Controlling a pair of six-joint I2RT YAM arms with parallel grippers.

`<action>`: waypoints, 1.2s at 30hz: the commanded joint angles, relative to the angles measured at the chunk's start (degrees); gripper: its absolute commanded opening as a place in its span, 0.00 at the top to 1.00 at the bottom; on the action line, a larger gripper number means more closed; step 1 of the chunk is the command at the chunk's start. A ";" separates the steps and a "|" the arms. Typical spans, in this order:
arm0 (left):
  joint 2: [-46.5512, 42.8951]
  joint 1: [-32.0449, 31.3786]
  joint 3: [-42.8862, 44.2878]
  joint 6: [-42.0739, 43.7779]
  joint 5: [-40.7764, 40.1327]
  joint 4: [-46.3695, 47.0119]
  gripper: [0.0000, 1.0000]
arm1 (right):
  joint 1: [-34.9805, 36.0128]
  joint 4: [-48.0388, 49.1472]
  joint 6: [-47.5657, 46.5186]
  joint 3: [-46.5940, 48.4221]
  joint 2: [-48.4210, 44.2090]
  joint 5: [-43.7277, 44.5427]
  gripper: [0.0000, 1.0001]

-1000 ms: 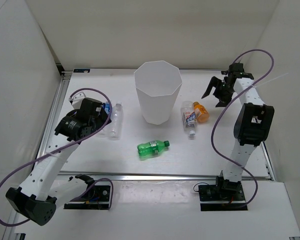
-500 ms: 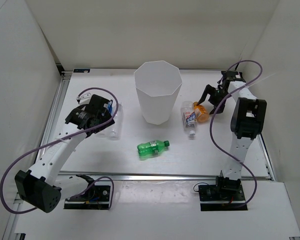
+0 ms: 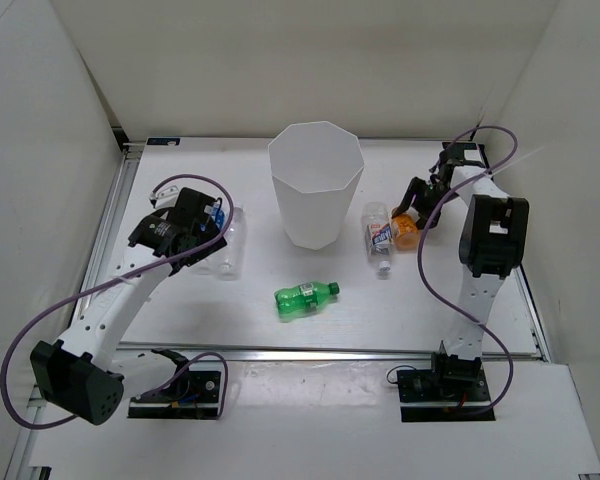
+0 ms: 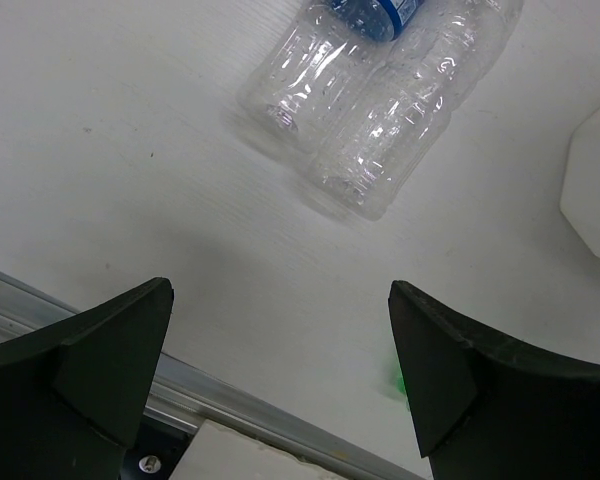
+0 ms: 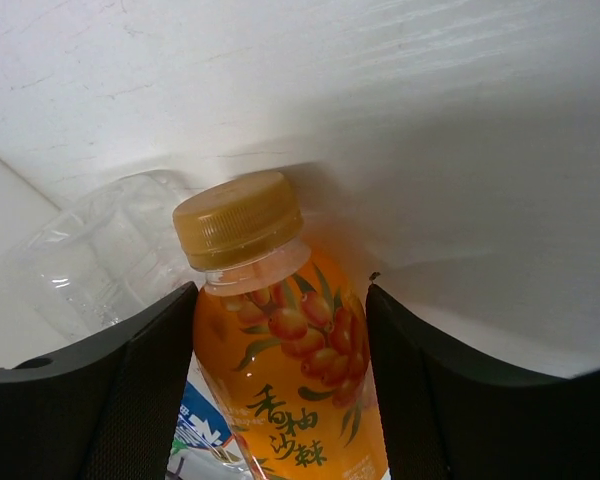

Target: Put the plastic bottles in the bin

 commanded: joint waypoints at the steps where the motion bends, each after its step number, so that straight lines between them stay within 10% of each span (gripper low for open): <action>1: -0.75 0.98 0.25 -0.29 1.17 -0.10 0.00 | -1.10 -0.49 -0.81 -2.64 -1.69 6.29 0.55; 11: 2.23 1.52 2.53 5.16 4.16 4.37 0.00 | -2.78 -1.72 4.28 8.16 -10.75 0.35 0.88; 24: 8.83 2.57 10.00 9.82 4.69 4.48 0.00 | 9.34 9.27 19.04 35.82 -12.80 -19.97 0.86; 30: 9.44 2.57 12.64 10.88 3.55 4.47 0.00 | 15.49 13.31 20.64 40.16 -9.35 -23.05 0.75; 36: 8.30 4.24 11.07 10.88 2.49 3.85 0.00 | 19.28 11.03 16.16 39.98 -9.35 -23.05 0.10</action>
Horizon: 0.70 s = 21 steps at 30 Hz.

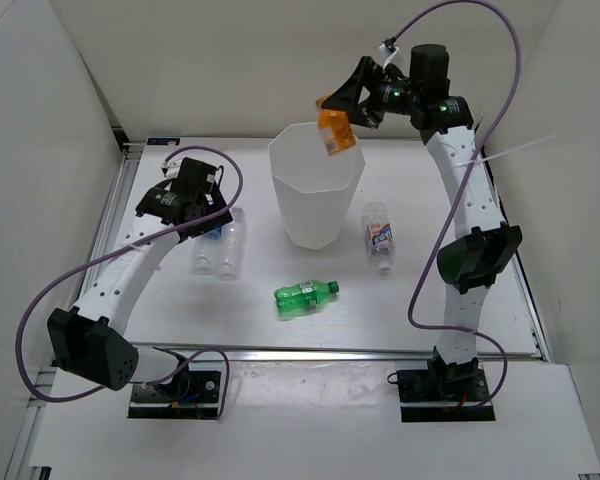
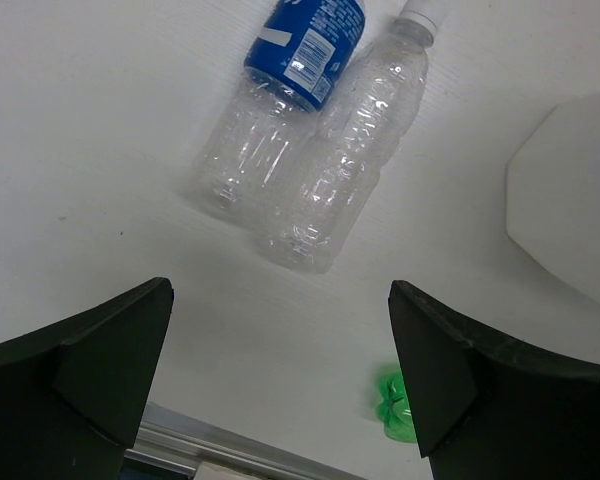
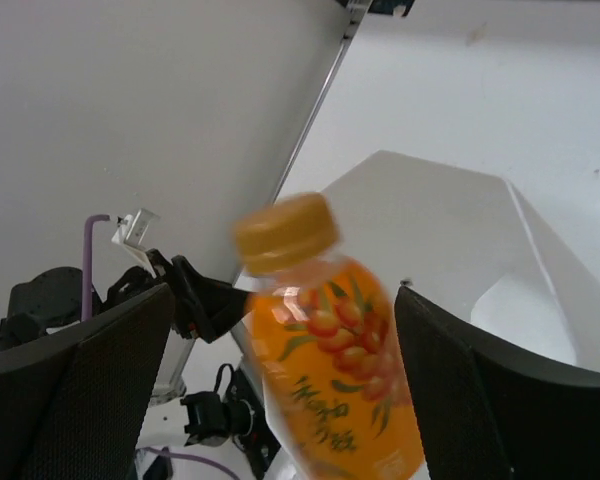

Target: Put the plastic bottles in the bin

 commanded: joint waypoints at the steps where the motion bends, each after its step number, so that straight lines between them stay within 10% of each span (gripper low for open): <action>1: -2.08 1.81 -0.71 0.71 -2.01 -0.63 0.00 | 0.66 -0.86 -2.62 0.79 -0.12 -1.70 0.04; 11: -3.06 3.93 -5.55 -0.52 -10.62 3.50 0.00 | -1.00 -7.11 -7.98 -25.18 -22.26 18.85 0.00; 21: 5.65 5.07 -7.21 3.79 -8.09 8.24 0.00 | -4.61 -9.83 -7.46 -28.38 -25.87 15.10 0.00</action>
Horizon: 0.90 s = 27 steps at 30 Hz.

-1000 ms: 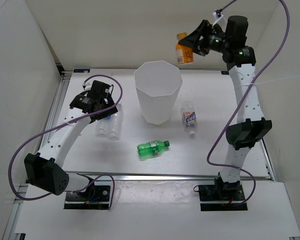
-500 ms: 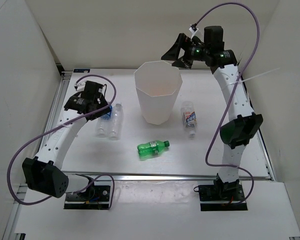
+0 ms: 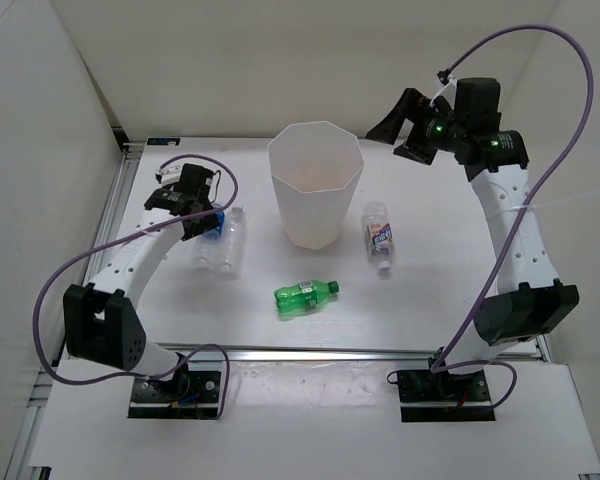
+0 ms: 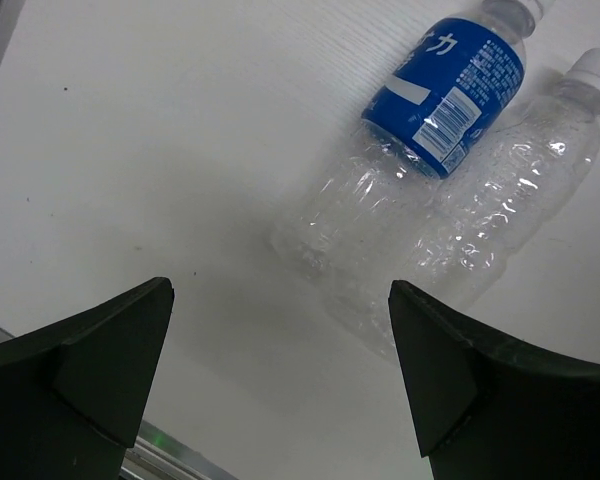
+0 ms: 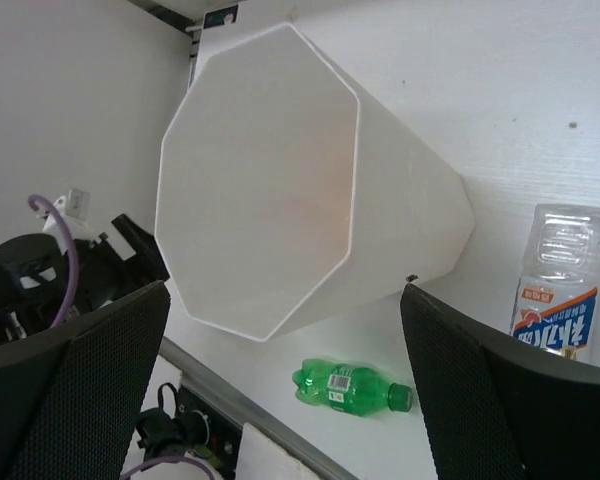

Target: Put the plastic bottles in the bin

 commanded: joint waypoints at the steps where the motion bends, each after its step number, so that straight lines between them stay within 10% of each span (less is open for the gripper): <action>1: 1.56 0.11 -2.26 2.76 0.93 4.75 0.00 | 0.17 -0.74 -0.22 -1.91 -0.98 -2.02 0.00; 24: 21.07 5.29 -3.05 8.57 15.43 20.23 0.00 | 1.23 -9.71 -4.35 0.63 -5.46 -4.58 0.00; 27: 19.94 6.00 -3.59 7.34 14.82 20.23 0.29 | 1.23 -9.71 -4.35 -0.07 -5.46 -4.58 0.00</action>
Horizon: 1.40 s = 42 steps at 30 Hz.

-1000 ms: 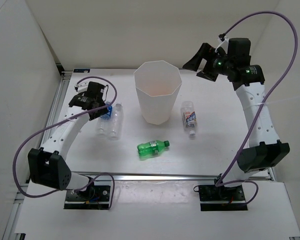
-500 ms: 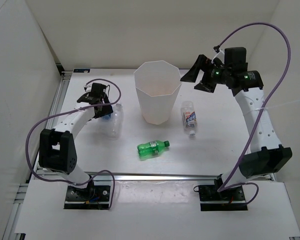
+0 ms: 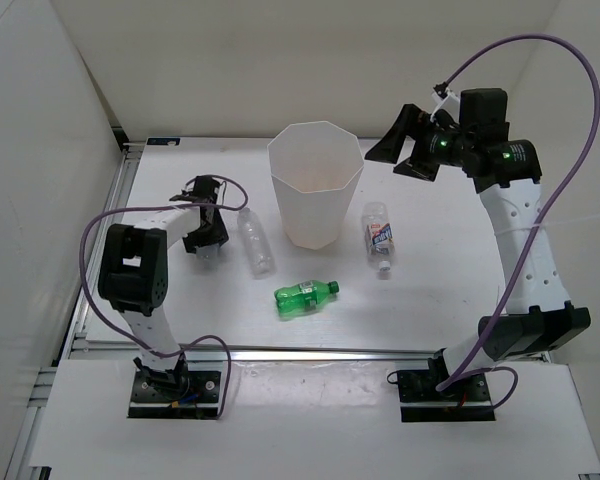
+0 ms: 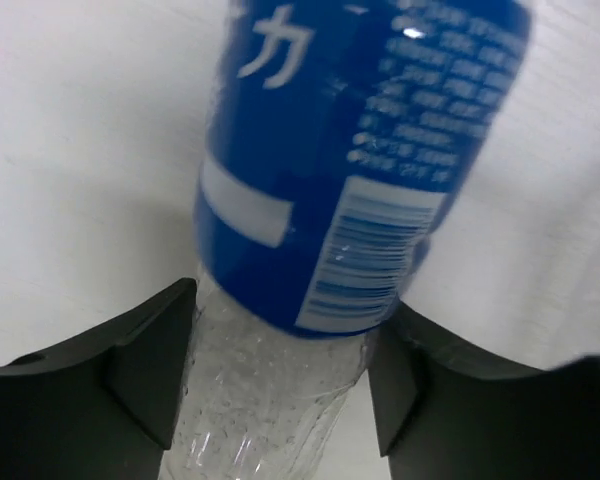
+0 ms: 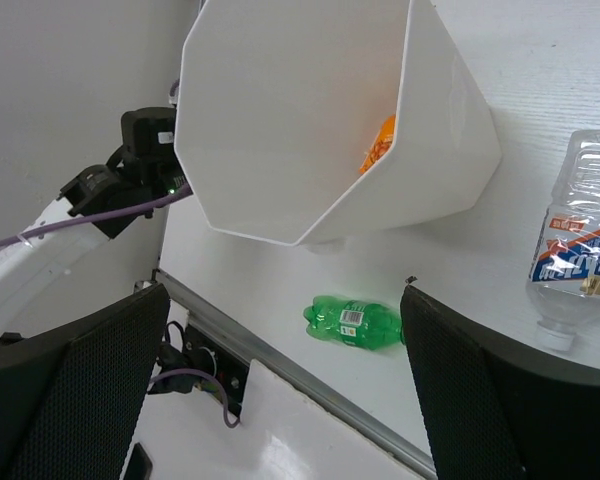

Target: Put the plastic bottles in the bin

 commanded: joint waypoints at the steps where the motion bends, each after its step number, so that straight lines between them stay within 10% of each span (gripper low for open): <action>1: -3.23 1.86 0.59 -1.73 0.47 0.34 0.35 | 0.16 -0.90 -1.51 1.28 -0.04 -1.23 0.00; 8: -8.15 3.10 15.40 -10.43 -2.60 -8.18 0.66 | 0.16 -0.90 -1.51 0.75 0.48 -0.18 0.00; 21: 2.20 -9.81 70.59 -11.06 13.39 -6.01 0.65 | -0.37 0.16 -0.45 -3.55 1.01 0.35 0.00; 26: 9.50 -17.46 73.01 -9.91 16.55 -3.71 0.62 | -1.51 0.68 -0.45 -5.13 -0.04 0.96 0.00; 29: 10.82 -20.97 70.99 -9.21 18.23 -3.71 0.57 | -2.91 0.68 -0.45 -5.74 -1.27 2.19 0.00; 37: 10.75 -23.53 67.13 -7.27 22.88 -3.71 0.00 | -6.25 0.68 -0.45 -10.13 -4.61 4.03 0.00; 42: 1.11 -23.53 63.09 -4.82 17.54 -3.71 0.00 | -7.31 1.82 0.69 -15.32 -6.28 7.81 0.00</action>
